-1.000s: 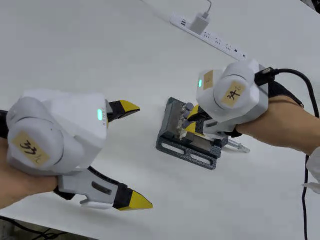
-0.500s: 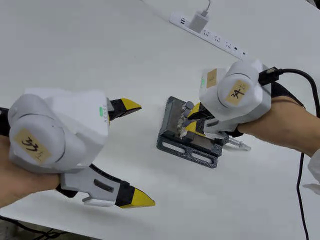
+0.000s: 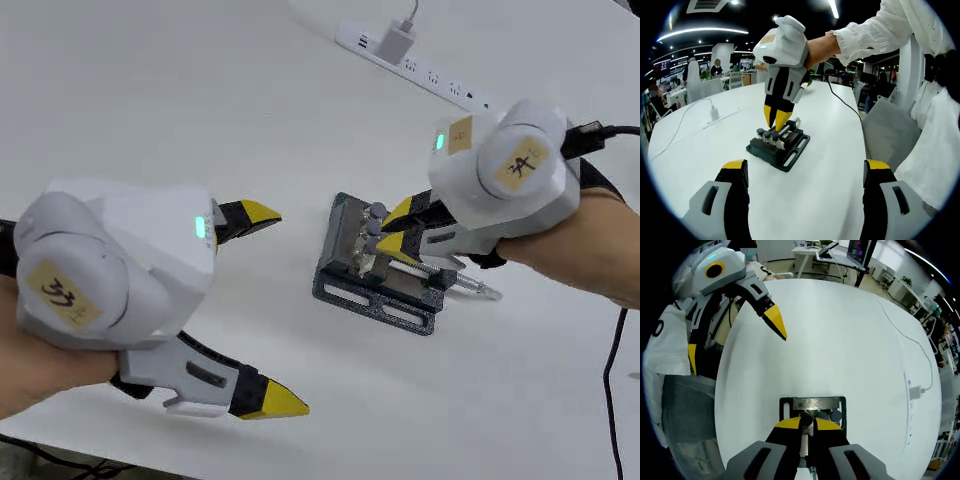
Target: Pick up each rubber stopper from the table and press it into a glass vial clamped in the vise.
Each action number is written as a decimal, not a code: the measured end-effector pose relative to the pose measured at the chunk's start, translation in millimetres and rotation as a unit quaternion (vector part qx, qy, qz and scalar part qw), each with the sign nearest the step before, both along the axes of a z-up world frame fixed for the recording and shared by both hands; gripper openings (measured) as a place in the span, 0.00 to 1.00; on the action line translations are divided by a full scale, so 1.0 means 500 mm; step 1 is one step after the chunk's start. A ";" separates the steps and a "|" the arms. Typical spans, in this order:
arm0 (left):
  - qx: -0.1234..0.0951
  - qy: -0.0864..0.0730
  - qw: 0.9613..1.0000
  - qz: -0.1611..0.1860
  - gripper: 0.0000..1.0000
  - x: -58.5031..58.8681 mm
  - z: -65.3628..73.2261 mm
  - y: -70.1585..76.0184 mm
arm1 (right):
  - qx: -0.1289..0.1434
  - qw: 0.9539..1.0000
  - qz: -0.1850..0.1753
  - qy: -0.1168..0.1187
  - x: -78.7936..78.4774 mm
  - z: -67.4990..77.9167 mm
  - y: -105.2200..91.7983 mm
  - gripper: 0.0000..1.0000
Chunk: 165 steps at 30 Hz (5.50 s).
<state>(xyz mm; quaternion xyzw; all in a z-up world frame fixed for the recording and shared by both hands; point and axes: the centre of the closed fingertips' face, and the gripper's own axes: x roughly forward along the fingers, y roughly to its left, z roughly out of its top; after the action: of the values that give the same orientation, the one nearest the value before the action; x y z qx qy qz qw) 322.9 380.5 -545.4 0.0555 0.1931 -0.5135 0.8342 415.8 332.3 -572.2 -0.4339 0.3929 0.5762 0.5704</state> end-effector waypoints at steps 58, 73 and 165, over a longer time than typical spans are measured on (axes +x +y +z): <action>-0.008 0.004 1.000 -0.001 0.94 0.002 0.001 -0.013 | -0.028 0.999 0.004 0.025 -0.005 -0.041 0.001 0.00; -0.012 0.002 1.000 0.002 0.93 0.007 0.004 -0.014 | -0.056 0.998 0.018 0.038 -0.003 -0.045 0.005 0.00; 0.047 -0.008 0.999 0.024 0.99 0.041 0.007 0.021 | 0.255 0.940 -0.223 -0.035 -0.071 0.036 -0.242 0.58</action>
<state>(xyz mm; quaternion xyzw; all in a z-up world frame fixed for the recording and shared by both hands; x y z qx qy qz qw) 343.2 391.1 -541.9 0.0942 0.2120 -0.4835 0.8441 380.5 211.4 -554.4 -0.1946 0.2995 0.4996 0.7892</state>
